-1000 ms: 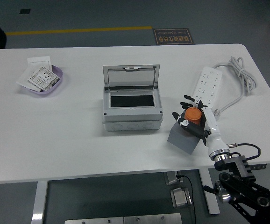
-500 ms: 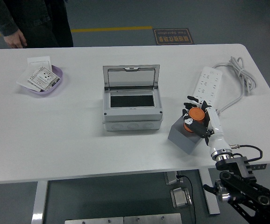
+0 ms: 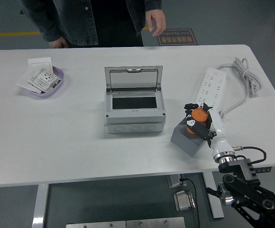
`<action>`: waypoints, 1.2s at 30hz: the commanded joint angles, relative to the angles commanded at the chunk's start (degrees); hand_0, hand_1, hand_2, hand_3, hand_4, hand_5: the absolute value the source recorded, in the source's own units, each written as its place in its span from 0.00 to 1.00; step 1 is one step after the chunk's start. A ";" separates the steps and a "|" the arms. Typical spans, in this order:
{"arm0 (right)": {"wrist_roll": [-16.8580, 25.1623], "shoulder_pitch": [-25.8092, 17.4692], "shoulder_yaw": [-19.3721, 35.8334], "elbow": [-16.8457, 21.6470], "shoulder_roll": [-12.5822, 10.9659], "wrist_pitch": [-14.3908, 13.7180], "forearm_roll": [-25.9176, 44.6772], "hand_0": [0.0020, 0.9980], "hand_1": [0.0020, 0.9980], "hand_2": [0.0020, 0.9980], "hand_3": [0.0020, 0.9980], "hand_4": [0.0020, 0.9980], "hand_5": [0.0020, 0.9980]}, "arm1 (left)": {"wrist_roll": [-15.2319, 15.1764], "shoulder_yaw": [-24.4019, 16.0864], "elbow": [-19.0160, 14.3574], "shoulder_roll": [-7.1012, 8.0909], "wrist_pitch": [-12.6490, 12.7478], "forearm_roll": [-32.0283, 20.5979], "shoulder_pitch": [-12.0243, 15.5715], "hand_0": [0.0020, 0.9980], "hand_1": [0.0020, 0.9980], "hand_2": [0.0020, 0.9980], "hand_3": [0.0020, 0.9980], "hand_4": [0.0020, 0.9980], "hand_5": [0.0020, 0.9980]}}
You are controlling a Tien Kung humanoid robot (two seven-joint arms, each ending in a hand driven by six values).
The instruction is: Pick up the cylinder from the cube,place it in the box,flap close box
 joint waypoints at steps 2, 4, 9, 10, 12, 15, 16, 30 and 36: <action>-0.30 0.03 0.14 0.40 -0.14 -0.21 -0.73 0.69 0.57 0.51 0.44 0.02 0.00 | -0.19 0.24 0.00 -0.01 0.08 -0.26 0.01 0.67 0.70 0.61 0.65 0.63 0.14; -0.62 0.07 0.38 0.76 -0.27 -0.46 -1.48 0.68 0.54 0.49 0.40 0.09 0.00 | -0.38 0.48 0.00 -0.02 0.16 -0.51 0.02 0.67 0.70 0.61 0.65 0.63 0.14; -1.16 0.24 1.18 1.21 -0.46 -0.79 -2.71 0.60 0.52 0.48 0.39 0.10 0.00 | -0.67 0.45 0.00 -0.02 0.30 -0.54 0.04 0.67 0.70 0.61 0.64 0.63 0.14; -1.16 0.30 1.35 1.25 -0.51 -0.86 -2.88 0.60 0.52 0.48 0.39 0.10 0.00 | -0.70 0.36 0.00 -0.03 0.33 -0.46 0.03 0.67 0.70 0.61 0.64 0.63 0.14; -1.18 0.44 1.76 1.46 -0.59 -0.93 -3.22 0.60 0.52 0.48 0.39 0.10 0.00 | -0.75 0.28 0.00 -0.03 0.35 -0.37 0.01 0.67 0.70 0.61 0.64 0.63 0.14; -1.50 0.70 2.27 2.02 -0.68 -1.09 -4.10 0.45 0.37 0.39 0.35 0.10 0.00 | -0.83 0.14 0.00 -0.02 0.41 -0.20 -0.01 0.67 0.70 0.61 0.65 0.63 0.14; -1.74 0.90 2.46 2.38 -0.71 -1.18 -4.61 0.45 0.37 0.39 0.35 0.10 0.00 | -0.86 -0.01 0.00 -0.02 0.47 -0.03 -0.01 0.67 0.70 0.61 0.65 0.63 0.14; -13.34 10.64 -2.92 6.02 -1.89 -2.41 -18.82 0.00 0.13 0.28 0.24 0.00 0.00 | -0.26 -2.25 0.00 0.04 0.56 2.07 0.06 0.67 0.70 0.61 0.64 0.64 0.15; -22.20 18.88 -10.09 2.06 -0.77 -0.43 -29.41 0.00 0.11 0.27 0.24 0.00 0.00 | -0.09 -2.50 0.00 0.25 0.57 2.36 -0.06 0.67 0.71 0.61 0.64 0.63 0.16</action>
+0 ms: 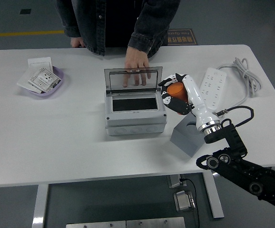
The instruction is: Pick up the cylinder from the cube,place it in the box,flap close box
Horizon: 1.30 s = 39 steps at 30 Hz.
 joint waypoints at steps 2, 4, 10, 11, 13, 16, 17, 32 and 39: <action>-2.86 3.01 -2.59 -1.94 0.65 1.17 -3.58 0.00 0.11 0.27 0.24 0.00 0.00 | -0.01 0.15 0.00 0.09 0.00 -0.10 -0.07 0.67 0.71 0.61 0.64 0.63 0.16; -5.63 6.25 -5.51 -4.30 1.56 2.53 -6.91 0.00 0.11 0.26 0.23 0.00 0.00 | -0.05 0.43 0.00 0.18 0.00 -0.30 -0.18 0.67 0.71 0.61 0.64 0.64 0.16; -10.53 15.37 -14.28 -10.31 4.55 4.90 -13.99 0.00 0.11 0.26 0.23 0.00 0.00 | 0.06 0.45 0.00 0.41 -0.02 -0.10 -0.25 0.67 0.71 0.61 0.64 0.64 0.16; -10.65 16.68 -15.65 -11.23 5.13 5.14 -14.18 0.00 0.11 0.26 0.23 0.00 0.00 | 0.10 0.44 0.00 0.43 -0.04 -0.04 -0.27 0.67 0.71 0.61 0.64 0.64 0.16; -10.81 19.34 -18.47 -12.92 6.20 5.59 -14.22 0.00 0.11 0.26 0.23 0.00 0.00 | 0.13 0.42 0.00 0.45 -0.06 0.02 -0.30 0.67 0.71 0.61 0.64 0.64 0.16; -10.67 23.32 -22.72 -15.90 8.08 6.19 -12.94 0.00 0.12 0.26 0.23 0.00 0.00 | 0.16 0.68 0.00 0.40 -0.11 -0.17 -0.50 0.67 0.71 0.61 0.64 0.64 0.16; -10.61 24.38 -23.86 -16.60 8.49 6.32 -12.46 0.00 0.12 0.26 0.23 0.00 0.00 | 0.16 0.79 0.00 0.39 -0.12 -0.28 -0.56 0.67 0.71 0.61 0.64 0.64 0.16; -7.82 31.59 -33.79 -28.33 14.98 8.04 -4.14 0.00 0.12 0.26 0.23 0.00 0.00 | 0.42 0.97 0.00 0.48 -0.23 -0.20 -1.16 0.67 0.71 0.61 0.63 0.64 0.17; -6.63 31.83 -33.20 -30.70 15.65 9.81 -2.75 0.01 0.13 0.26 0.24 0.00 0.00 | 0.12 2.01 0.00 0.38 -0.27 -0.98 -1.59 0.67 0.71 0.61 0.63 0.63 0.17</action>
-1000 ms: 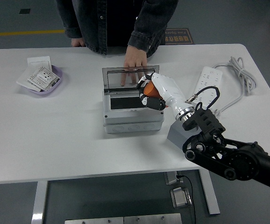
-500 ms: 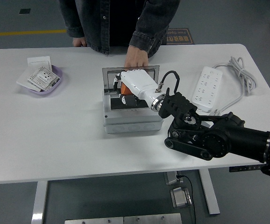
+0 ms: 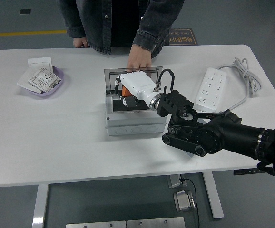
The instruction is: Pick up the cylinder from the cube,place it in the box,flap close box
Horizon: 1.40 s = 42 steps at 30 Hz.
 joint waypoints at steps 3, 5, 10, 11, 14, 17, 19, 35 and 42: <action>0.72 -0.03 -0.20 -0.61 0.12 0.53 0.73 0.01 0.13 0.26 0.24 0.00 0.00 | -0.26 0.72 0.00 0.03 0.01 -0.68 -0.20 0.67 0.71 0.61 0.63 0.63 0.17; 1.08 -0.10 -0.35 -0.80 0.17 0.81 1.08 0.01 0.13 0.26 0.24 0.00 0.00 | -0.35 1.07 0.00 0.04 0.01 -0.97 -0.29 0.67 0.71 0.61 0.63 0.63 0.17; 1.73 -0.42 -0.58 -1.13 0.15 1.62 1.39 0.02 0.15 0.27 0.26 0.00 0.00 | -0.64 1.81 0.00 0.07 0.07 -1.69 -0.52 0.67 0.71 0.62 0.63 0.63 0.17; 1.83 -0.48 -0.61 -1.20 0.13 1.75 1.42 0.02 0.15 0.27 0.26 0.00 0.00 | -0.71 2.07 0.00 0.08 0.08 -1.90 -0.56 0.67 0.71 0.62 0.63 0.63 0.17; 2.02 -0.57 -0.92 -1.28 0.08 1.60 1.67 0.08 0.21 0.38 0.49 0.27 0.12 | -0.88 2.63 0.00 0.09 0.11 -2.36 -0.61 0.67 0.71 0.62 0.63 0.63 0.17; 2.17 -0.58 -1.34 -1.23 0.00 1.08 2.08 0.08 0.21 0.38 0.49 0.27 0.12 | -0.93 2.82 0.00 0.07 0.11 -2.47 -0.68 0.67 0.71 0.62 0.63 0.63 0.17; 2.23 -0.57 -1.40 -1.10 -0.09 0.90 2.22 0.12 0.27 0.44 0.64 0.63 0.32 | -0.94 3.03 0.00 0.06 0.08 -2.62 -0.73 0.67 0.71 0.61 0.63 0.63 0.17; 2.61 -1.86 1.98 0.96 -1.84 0.94 1.80 0.53 0.56 0.61 0.69 0.99 0.64 | -1.16 4.24 0.00 -0.09 0.13 -3.71 -0.72 0.67 0.71 0.61 0.63 0.62 0.17; 2.68 -2.28 3.16 1.32 -2.41 0.79 1.50 0.74 0.66 0.66 0.71 1.00 0.71 | -1.35 5.50 0.00 -0.21 -0.08 -4.84 -0.87 0.67 0.71 0.61 0.63 0.62 0.16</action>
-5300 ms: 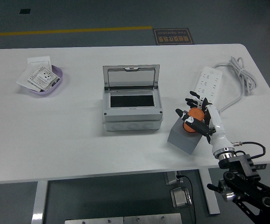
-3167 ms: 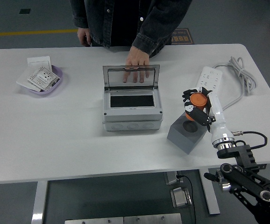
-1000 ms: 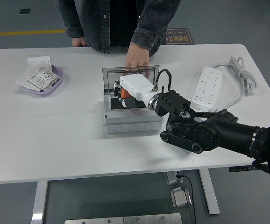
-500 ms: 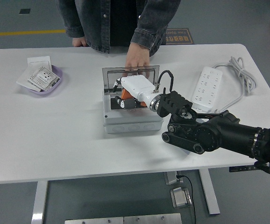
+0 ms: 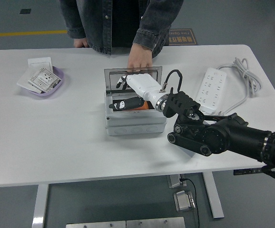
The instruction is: Pick up the cylinder from the cube,place it in the box,flap close box
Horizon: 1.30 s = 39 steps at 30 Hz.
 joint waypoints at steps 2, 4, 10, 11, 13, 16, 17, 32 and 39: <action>-0.21 -0.27 0.83 0.61 -0.41 0.07 -0.46 0.74 0.66 0.66 0.71 1.00 0.71 | -0.02 0.36 0.00 -0.07 -0.06 -0.30 -0.01 0.67 0.71 0.61 0.63 0.62 0.16; -0.83 -0.70 2.02 2.05 -1.21 0.53 -1.16 0.74 0.66 0.66 0.71 1.00 0.71 | 0.06 0.35 0.00 -0.13 -0.11 -0.22 0.02 0.67 0.71 0.61 0.63 0.62 0.16; -3.75 -3.12 8.36 9.96 -6.53 3.15 -3.20 0.75 0.66 0.65 0.71 1.00 0.73 | 0.47 -0.88 0.00 -0.30 -0.19 1.10 0.32 0.67 0.71 0.61 0.63 0.61 0.15; -4.23 -3.37 9.32 11.28 -7.40 3.64 -3.31 0.75 0.66 0.65 0.71 1.00 0.73 | 0.57 -1.16 0.00 -0.35 -0.21 1.42 0.36 0.67 0.71 0.61 0.63 0.61 0.15; -5.25 -3.70 11.37 14.26 -9.16 4.71 -3.55 0.75 0.65 0.64 0.70 1.00 0.74 | 0.80 -1.83 0.00 -0.47 -0.27 2.14 0.43 0.67 0.71 0.60 0.62 0.60 0.14; -6.27 -3.45 13.85 18.38 -11.04 5.93 -3.28 0.75 0.65 0.64 0.70 1.00 0.74 | 1.02 -2.25 0.00 -0.61 -0.36 2.66 0.43 0.67 0.71 0.60 0.62 0.60 0.14; -6.47 -3.16 14.51 19.72 -11.45 6.22 -3.07 0.75 0.65 0.64 0.70 1.00 0.74 | 1.06 -2.27 0.00 -0.64 -0.40 2.72 0.40 0.67 0.71 0.60 0.62 0.60 0.14; -4.16 5.07 10.44 9.63 -5.27 6.09 6.43 0.71 0.60 0.64 0.70 1.00 0.76 | 1.06 -0.23 0.00 -0.52 -0.68 1.06 -0.24 0.67 0.71 0.60 0.62 0.60 0.13; -2.08 6.57 6.23 0.26 -2.01 5.20 12.73 0.71 0.61 0.64 0.71 1.00 0.75 | 0.93 0.23 0.00 -0.48 -0.81 0.84 -0.47 0.67 0.71 0.60 0.62 0.59 0.13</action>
